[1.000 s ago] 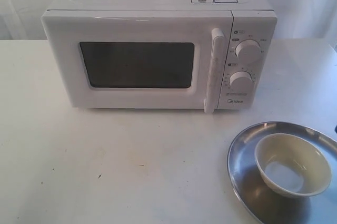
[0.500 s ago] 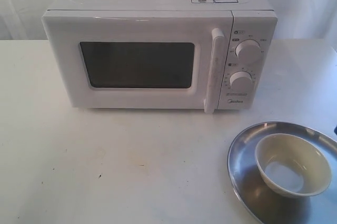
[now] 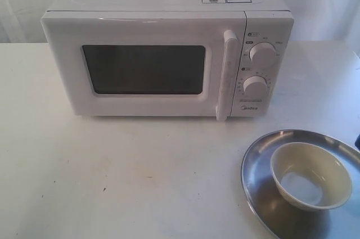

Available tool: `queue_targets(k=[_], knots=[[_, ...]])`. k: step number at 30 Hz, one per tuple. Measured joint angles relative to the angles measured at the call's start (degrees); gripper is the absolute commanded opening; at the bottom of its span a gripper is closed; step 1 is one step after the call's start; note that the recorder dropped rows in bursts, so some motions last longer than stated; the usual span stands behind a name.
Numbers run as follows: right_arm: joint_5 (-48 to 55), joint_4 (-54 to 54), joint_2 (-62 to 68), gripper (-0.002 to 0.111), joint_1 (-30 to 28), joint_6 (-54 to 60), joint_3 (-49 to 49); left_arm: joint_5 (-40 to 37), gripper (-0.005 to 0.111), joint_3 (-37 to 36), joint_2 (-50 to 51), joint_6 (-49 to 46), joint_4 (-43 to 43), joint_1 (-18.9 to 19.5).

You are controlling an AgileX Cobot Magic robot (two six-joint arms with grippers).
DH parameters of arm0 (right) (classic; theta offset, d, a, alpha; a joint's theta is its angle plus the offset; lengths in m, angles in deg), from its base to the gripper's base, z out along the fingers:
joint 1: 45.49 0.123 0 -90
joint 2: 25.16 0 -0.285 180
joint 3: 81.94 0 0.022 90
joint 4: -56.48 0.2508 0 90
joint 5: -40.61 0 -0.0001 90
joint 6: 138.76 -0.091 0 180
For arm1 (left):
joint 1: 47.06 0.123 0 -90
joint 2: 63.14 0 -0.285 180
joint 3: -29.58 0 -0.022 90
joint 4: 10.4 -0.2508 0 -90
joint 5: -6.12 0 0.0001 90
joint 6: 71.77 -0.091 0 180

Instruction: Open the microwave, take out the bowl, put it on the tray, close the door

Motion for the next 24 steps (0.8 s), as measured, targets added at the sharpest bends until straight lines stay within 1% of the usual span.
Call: queue_targets(k=[13,17,18,20,24], knots=[[0.5,0.3,0.0,0.000,0.0,-2.1,0.0,0.0,0.000,0.0,0.0,0.0,0.0,0.0],[2.8,0.1,-0.7,0.000,-0.5,-1.4,0.2,0.0,0.000,0.0,0.0,0.0,0.0,0.0],[3.1,0.1,-1.3,0.000,-1.6,-1.3,0.2,0.0,0.000,0.0,0.0,0.0,0.0,0.0],[3.6,0.0,-3.1,0.000,-6.6,-0.9,-1.0,0.0,0.000,0.0,0.0,0.0,0.0,0.0],[2.9,0.0,-4.9,0.000,-21.4,-0.8,-5.2,0.0,0.000,0.0,0.0,0.0,0.0,0.0]])
